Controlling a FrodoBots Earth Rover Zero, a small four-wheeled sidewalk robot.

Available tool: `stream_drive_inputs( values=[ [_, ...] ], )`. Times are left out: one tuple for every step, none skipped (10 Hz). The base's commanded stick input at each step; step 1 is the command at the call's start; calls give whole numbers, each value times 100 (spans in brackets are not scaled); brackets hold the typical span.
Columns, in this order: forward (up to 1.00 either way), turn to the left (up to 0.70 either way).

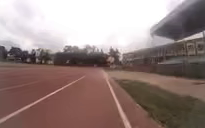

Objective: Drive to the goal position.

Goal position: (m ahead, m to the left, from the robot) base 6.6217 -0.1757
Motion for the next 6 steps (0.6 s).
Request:
stream_drive_inputs(
  values=[
    [70,0],
    [70,0],
    [70,0],
    [70,0],
    [70,0],
    [70,0]
  ],
)
